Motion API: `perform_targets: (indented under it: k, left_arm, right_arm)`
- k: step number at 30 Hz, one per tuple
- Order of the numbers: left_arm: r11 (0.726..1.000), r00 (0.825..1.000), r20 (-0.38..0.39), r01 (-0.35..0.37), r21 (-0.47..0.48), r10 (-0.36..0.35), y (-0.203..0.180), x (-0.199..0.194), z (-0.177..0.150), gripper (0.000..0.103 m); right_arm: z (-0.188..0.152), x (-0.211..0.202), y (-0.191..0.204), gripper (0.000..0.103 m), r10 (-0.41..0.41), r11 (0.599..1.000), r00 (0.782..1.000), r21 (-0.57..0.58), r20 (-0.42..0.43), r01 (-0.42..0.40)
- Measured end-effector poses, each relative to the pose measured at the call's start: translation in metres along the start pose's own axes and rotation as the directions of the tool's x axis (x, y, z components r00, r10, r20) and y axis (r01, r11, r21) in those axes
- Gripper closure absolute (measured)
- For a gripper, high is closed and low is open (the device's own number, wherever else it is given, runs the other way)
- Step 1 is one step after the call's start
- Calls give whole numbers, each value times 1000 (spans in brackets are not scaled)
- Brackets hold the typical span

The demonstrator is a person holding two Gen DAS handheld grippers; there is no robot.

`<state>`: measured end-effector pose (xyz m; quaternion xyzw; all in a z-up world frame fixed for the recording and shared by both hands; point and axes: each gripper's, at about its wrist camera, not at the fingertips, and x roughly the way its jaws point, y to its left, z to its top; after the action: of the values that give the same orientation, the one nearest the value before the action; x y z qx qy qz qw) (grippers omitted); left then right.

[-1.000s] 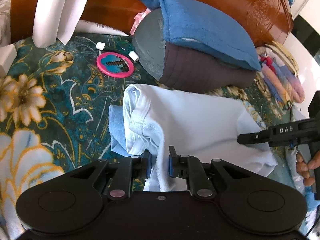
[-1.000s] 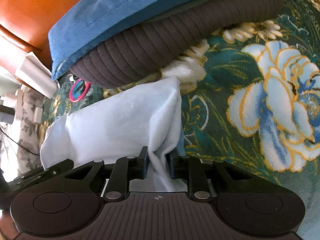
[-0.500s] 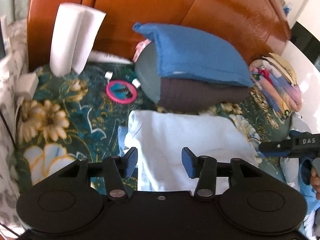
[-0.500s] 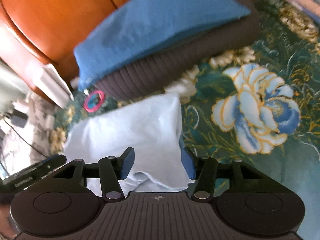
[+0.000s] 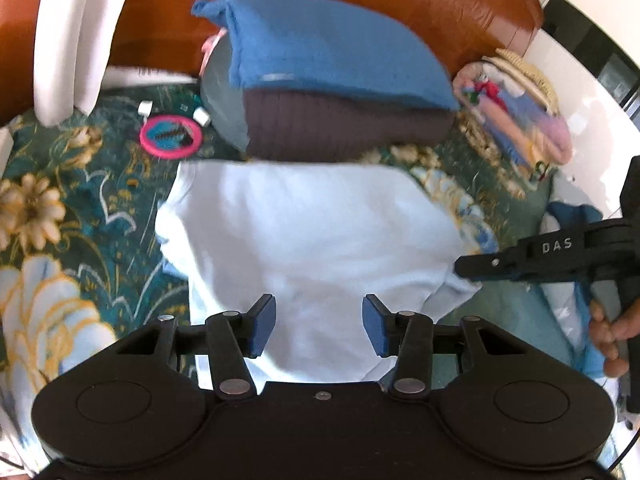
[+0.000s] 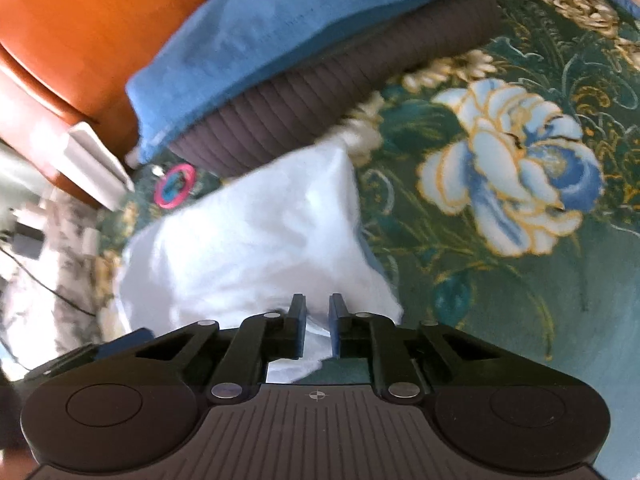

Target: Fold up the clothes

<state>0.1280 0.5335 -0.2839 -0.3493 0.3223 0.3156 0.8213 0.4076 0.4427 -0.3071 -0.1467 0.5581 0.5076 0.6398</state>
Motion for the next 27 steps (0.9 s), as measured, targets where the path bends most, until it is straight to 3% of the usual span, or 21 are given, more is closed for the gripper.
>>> perform_targets:
  k: [6, 14, 22, 27]
  left_arm:
    - [1000, 999, -36, -21, -21, 21, 13, 11, -10, 59]
    - [1000, 999, -43, -4, -24, 3, 19, 8, -9, 59]
    - [1000, 1000, -18, 19, 0, -19, 1, -16, 1, 56]
    - [998, 999, -2, 48, 38, -48, -17, -35, 4, 47]
  right_arm:
    - [-4, 11, -13, 93, -59, 998, 998, 19, -31, 59]
    - [-7, 16, -19, 93, -70, 996, 997, 58, -42, 73]
    - [-16, -32, -4, 92, -68, 992, 992, 115, 105, 55]
    - [-40, -58, 15, 89, -91, 991, 985, 114, 143, 75]
